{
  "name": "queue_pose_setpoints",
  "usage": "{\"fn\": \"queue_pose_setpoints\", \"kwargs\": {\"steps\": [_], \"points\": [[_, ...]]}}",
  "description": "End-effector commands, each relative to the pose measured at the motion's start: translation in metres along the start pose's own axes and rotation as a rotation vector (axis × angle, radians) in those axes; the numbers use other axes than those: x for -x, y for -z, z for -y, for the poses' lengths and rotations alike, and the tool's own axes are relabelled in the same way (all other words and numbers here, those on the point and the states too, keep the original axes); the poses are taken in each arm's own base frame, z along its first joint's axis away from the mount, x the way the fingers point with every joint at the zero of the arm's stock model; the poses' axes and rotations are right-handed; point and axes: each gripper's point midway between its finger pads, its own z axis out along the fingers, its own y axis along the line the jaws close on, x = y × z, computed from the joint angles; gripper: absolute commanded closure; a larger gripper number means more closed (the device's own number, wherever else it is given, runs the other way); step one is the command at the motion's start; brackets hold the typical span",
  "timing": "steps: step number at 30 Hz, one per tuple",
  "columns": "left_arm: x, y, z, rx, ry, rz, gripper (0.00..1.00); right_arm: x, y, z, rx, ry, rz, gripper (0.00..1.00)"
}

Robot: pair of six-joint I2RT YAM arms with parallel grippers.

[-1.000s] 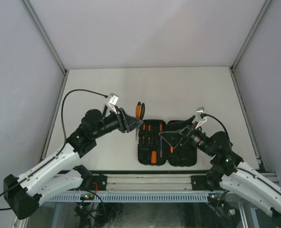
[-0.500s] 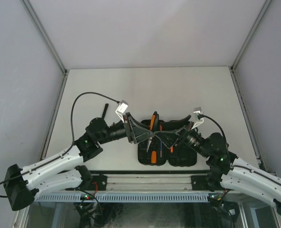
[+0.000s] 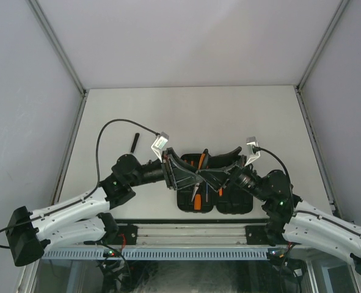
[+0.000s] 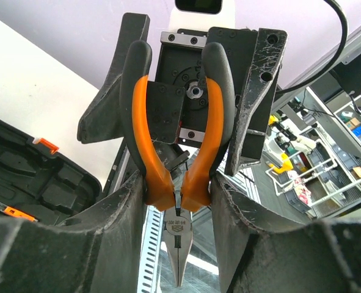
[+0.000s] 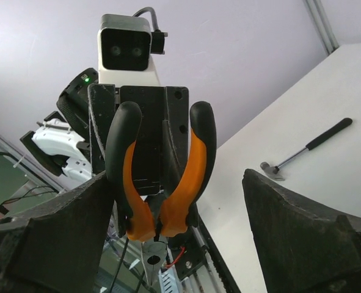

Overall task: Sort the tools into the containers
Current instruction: Pick up the pliers at the center of the board, then place the pliers in the storage box.

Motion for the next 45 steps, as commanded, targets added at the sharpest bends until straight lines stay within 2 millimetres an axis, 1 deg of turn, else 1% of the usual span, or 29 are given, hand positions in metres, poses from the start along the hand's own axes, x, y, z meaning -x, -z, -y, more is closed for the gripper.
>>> {"fn": "queue_pose_setpoints", "kwargs": {"steps": [1,10,11,14,16,19,23,26,31,34,38,42,45], "points": [[0.012,-0.002,0.027,-0.118,-0.034,0.039,1.0,0.021,-0.004,-0.031,0.121,0.004,0.05,0.21],[0.009,-0.004,0.026,-0.122,-0.032,0.026,1.0,0.017,-0.006,-0.033,0.133,-0.01,0.038,0.59],[0.009,-0.004,0.025,-0.119,-0.032,0.026,0.98,0.018,-0.006,-0.032,0.126,-0.011,0.041,0.63],[0.008,-0.005,0.021,-0.107,-0.028,0.028,0.84,0.019,-0.004,-0.025,0.084,-0.011,0.045,0.75],[0.008,-0.005,0.019,-0.099,-0.025,0.027,0.68,0.018,-0.002,-0.017,0.041,-0.012,0.046,0.81],[0.004,-0.006,0.013,-0.075,-0.016,0.017,0.57,0.018,0.002,-0.006,-0.016,-0.01,0.045,0.88],[0.0,-0.004,0.006,-0.043,-0.014,0.006,0.46,0.017,0.009,0.006,-0.083,-0.008,0.044,0.93],[-0.004,-0.002,0.0,-0.017,-0.012,0.001,0.41,0.018,0.015,0.012,-0.124,-0.008,0.049,0.95],[-0.012,0.004,-0.008,0.017,-0.018,-0.022,0.36,0.017,0.021,0.028,-0.203,-0.013,0.051,0.98],[-0.017,0.009,-0.018,0.075,-0.036,-0.041,0.35,0.014,0.025,0.039,-0.263,-0.009,0.041,0.99],[-0.023,0.02,-0.045,0.23,-0.083,-0.084,0.34,0.008,0.037,0.064,-0.412,0.007,-0.003,1.0],[-0.024,0.039,-0.088,0.451,-0.097,-0.098,0.34,-0.004,0.052,0.09,-0.576,0.043,-0.09,1.0],[-0.022,0.051,-0.111,0.548,-0.083,-0.093,0.34,-0.012,0.062,0.104,-0.671,0.07,-0.152,1.0]]}}
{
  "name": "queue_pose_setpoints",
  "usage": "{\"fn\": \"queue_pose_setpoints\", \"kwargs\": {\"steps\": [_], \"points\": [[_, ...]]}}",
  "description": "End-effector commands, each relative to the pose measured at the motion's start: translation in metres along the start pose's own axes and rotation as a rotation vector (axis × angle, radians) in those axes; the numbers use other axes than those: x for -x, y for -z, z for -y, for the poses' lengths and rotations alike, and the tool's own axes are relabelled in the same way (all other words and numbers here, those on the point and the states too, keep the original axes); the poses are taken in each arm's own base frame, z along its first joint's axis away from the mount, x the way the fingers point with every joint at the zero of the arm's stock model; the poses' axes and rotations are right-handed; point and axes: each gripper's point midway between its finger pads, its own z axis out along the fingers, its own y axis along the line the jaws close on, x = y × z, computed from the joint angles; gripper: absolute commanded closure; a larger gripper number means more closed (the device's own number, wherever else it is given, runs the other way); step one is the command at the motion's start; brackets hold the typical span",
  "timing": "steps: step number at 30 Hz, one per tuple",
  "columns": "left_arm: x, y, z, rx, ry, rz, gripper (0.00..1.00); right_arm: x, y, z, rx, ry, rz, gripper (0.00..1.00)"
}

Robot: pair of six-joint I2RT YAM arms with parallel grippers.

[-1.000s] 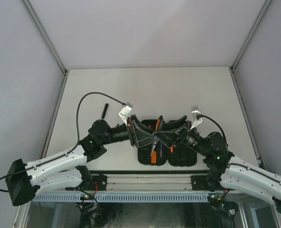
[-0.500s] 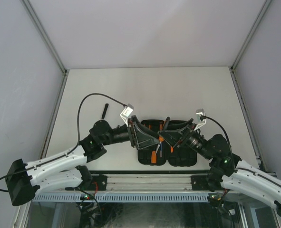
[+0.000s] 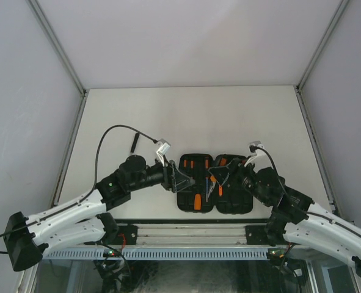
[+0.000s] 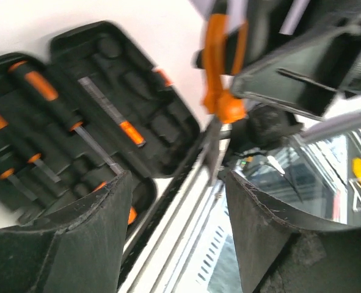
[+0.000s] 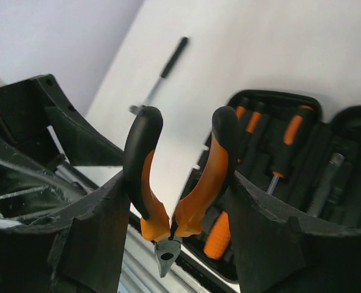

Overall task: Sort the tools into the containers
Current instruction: Place the pliers in the storage box.

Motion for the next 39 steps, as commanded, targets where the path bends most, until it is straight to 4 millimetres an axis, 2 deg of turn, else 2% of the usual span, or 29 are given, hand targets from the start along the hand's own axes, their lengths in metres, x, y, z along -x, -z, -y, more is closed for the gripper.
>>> {"fn": "queue_pose_setpoints", "kwargs": {"steps": [1,8,19,27,33,39], "points": [[0.014,0.009,-0.042,0.2,-0.026,0.028,0.34,0.012,0.005,0.019,-0.154,0.038,-0.012,1.0],[0.01,0.018,-0.096,0.418,-0.024,0.026,0.33,-0.005,0.01,0.056,-0.358,0.139,-0.141,1.0],[0.008,0.016,-0.148,0.599,-0.014,0.065,0.33,-0.026,0.025,0.118,-0.632,0.199,-0.426,1.0],[0.001,0.002,-0.176,0.631,0.039,0.049,0.33,-0.031,0.032,0.148,-0.765,0.204,-0.54,1.0],[-0.017,-0.021,-0.181,0.579,0.106,-0.048,0.35,-0.027,0.031,0.162,-0.82,0.193,-0.56,1.0],[-0.038,-0.034,-0.191,0.58,0.155,-0.152,0.38,-0.033,0.025,0.169,-0.809,0.193,-0.614,1.0]]}}
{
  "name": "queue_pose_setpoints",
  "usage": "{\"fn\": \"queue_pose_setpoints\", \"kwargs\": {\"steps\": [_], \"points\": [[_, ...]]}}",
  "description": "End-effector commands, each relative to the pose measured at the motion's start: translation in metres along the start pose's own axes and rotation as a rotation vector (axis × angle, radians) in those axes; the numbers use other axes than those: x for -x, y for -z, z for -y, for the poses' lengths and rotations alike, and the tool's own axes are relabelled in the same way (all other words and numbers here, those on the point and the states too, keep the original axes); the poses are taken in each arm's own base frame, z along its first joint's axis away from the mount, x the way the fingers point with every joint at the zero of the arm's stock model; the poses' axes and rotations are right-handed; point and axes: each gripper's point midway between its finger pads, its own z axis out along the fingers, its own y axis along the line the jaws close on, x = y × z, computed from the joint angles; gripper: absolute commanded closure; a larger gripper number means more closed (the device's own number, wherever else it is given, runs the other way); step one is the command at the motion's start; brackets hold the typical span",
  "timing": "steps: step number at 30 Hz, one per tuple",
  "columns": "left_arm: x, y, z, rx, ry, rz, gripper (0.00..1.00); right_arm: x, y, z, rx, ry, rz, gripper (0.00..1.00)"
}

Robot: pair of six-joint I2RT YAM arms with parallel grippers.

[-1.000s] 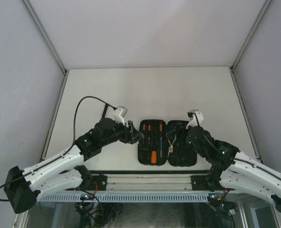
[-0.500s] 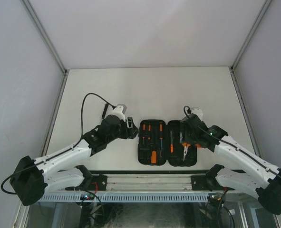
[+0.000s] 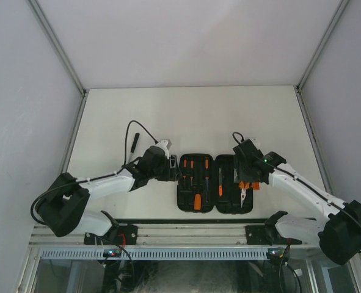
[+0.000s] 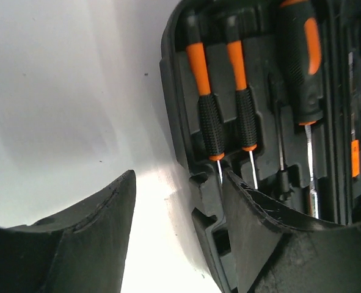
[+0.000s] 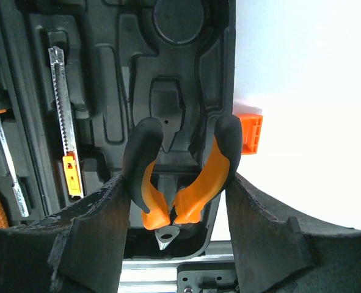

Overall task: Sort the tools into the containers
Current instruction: Place the pliers in the storage box.

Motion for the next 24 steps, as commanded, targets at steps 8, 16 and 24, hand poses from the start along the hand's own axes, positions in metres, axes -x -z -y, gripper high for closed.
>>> {"fn": "queue_pose_setpoints", "kwargs": {"steps": [8,16,24], "points": [[0.018,-0.022,0.025,-0.097,0.031,-0.018,0.43,0.016,-0.014,-0.015,0.049,0.05,-0.029,1.0],[0.003,-0.033,0.023,-0.126,0.05,-0.047,0.49,-0.001,-0.031,-0.016,0.028,0.061,-0.146,0.95],[0.009,-0.032,0.032,-0.161,0.052,-0.034,0.51,-0.012,-0.039,-0.013,-0.008,0.049,-0.202,0.74]]}}
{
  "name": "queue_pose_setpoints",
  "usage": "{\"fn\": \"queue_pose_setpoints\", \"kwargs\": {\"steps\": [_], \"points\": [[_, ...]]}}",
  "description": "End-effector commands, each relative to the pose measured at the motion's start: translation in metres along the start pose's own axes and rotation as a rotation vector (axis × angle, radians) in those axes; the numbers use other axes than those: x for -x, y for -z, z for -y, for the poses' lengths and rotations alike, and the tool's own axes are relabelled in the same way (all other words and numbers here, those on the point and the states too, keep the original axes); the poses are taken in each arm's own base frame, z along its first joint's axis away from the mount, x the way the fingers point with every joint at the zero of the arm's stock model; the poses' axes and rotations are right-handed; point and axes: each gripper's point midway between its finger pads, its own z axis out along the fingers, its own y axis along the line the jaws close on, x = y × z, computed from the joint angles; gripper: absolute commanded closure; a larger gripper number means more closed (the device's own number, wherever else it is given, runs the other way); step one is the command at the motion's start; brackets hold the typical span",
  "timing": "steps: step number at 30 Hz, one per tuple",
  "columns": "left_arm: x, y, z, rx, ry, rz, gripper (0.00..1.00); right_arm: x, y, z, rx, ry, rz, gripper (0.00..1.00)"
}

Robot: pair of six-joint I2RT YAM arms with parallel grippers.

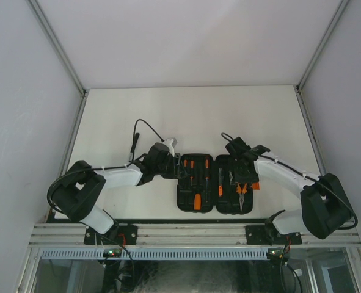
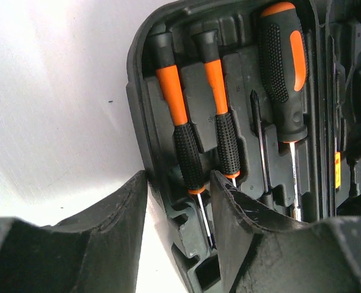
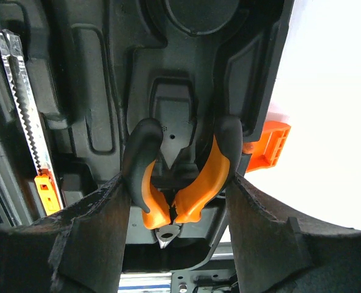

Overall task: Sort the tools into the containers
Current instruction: Place the pliers in the storage box.

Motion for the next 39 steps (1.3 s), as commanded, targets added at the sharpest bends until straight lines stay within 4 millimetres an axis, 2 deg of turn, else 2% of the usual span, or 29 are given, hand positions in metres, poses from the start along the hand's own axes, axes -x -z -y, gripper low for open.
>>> {"fn": "queue_pose_setpoints", "kwargs": {"steps": [1,8,11,20,26,31,36,39], "points": [[0.019,0.002,0.02,-0.08,0.003,0.055,0.51,0.009,0.001,-0.005,0.014,-0.022,0.015,0.7],[0.021,0.003,0.023,-0.089,0.001,0.058,0.51,0.011,0.004,-0.005,0.019,-0.024,0.021,0.5],[0.02,0.002,0.023,-0.093,0.001,0.054,0.51,0.011,0.006,-0.006,0.025,-0.025,0.024,0.45],[0.02,0.002,0.025,-0.099,0.001,0.05,0.52,0.012,0.009,-0.008,0.039,-0.019,0.027,0.33],[0.02,0.001,0.025,-0.098,0.0,0.047,0.52,0.017,0.016,-0.008,0.041,-0.021,0.057,0.32],[0.02,0.0,0.024,-0.096,0.001,0.045,0.52,0.026,0.032,-0.008,0.058,-0.037,0.121,0.39],[0.02,0.0,0.025,-0.098,0.001,0.042,0.53,0.024,0.036,-0.008,0.065,-0.047,0.125,0.62],[0.02,0.0,0.025,-0.098,0.001,0.042,0.53,0.017,0.034,-0.007,0.048,-0.048,0.098,0.72]]}}
